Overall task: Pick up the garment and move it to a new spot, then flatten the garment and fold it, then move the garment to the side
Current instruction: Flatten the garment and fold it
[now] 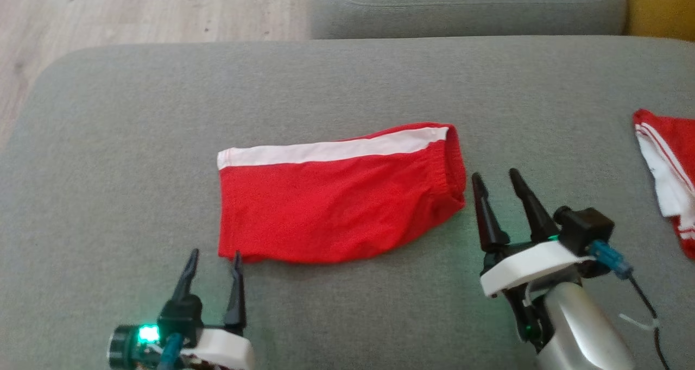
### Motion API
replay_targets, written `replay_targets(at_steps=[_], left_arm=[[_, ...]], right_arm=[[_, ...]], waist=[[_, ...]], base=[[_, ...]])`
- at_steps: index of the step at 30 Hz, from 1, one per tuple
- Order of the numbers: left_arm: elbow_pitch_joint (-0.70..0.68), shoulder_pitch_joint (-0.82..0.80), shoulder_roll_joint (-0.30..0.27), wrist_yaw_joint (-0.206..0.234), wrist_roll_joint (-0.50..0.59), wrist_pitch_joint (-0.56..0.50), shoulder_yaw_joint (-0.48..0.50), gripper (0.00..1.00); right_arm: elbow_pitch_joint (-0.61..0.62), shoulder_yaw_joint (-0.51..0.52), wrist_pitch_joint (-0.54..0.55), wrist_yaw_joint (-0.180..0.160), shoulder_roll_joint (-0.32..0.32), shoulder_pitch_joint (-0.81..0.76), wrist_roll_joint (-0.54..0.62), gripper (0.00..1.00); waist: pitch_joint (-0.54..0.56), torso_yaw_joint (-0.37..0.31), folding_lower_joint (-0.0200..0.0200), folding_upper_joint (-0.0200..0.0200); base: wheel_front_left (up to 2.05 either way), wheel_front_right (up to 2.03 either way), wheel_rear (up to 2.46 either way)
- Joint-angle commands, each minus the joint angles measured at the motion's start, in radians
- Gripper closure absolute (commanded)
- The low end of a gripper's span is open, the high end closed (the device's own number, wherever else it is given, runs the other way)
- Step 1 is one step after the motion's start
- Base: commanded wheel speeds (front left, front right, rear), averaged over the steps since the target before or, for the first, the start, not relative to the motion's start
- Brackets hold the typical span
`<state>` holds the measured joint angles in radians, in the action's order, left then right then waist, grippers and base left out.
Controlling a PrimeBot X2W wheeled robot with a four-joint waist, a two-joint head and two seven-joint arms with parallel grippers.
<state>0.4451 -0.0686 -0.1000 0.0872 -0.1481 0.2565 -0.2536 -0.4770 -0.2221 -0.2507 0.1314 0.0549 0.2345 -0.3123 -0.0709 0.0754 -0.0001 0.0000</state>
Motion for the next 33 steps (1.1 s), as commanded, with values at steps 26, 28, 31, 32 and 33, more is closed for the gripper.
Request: replay_targets(at_steps=[26,28,31,32,33], left_arm=[[0.031,-0.031,0.048,-0.098,0.027,0.005,0.071,0.0],[0.032,-0.039,0.049,-0.101,0.028,0.005,0.068,0.0],[0.029,-0.053,0.049,-0.104,0.027,0.005,0.069,0.0],[0.029,-0.053,0.049,-0.104,0.027,0.005,0.069,0.0],[0.027,-0.055,0.049,-0.105,0.027,0.005,0.068,0.0]], right_arm=[[-0.312,0.187,-0.011,-0.001,-0.005,0.141,0.18,0.0],[-0.346,0.168,-0.011,-0.001,-0.005,0.144,0.14,0.0],[-0.393,0.085,-0.011,-0.001,-0.005,0.159,0.036,0.0],[-0.393,0.085,-0.011,-0.001,-0.005,0.159,0.036,0.0],[-0.398,0.072,-0.011,-0.001,-0.005,0.162,0.01,0.32]], waist=[[-0.096,0.178,0.0001,0.0],[-0.101,0.176,0.0001,0.0],[-0.109,0.179,0.0001,0.0],[-0.109,0.179,0.0001,0.0],[-0.11,0.18,0.0001,0.0]], base=[[0.0,0.0,0.0],[0.0,0.0,0.0],[0.0,0.0,0.0],[0.0,0.0,0.0],[0.0,0.0,0.0]])
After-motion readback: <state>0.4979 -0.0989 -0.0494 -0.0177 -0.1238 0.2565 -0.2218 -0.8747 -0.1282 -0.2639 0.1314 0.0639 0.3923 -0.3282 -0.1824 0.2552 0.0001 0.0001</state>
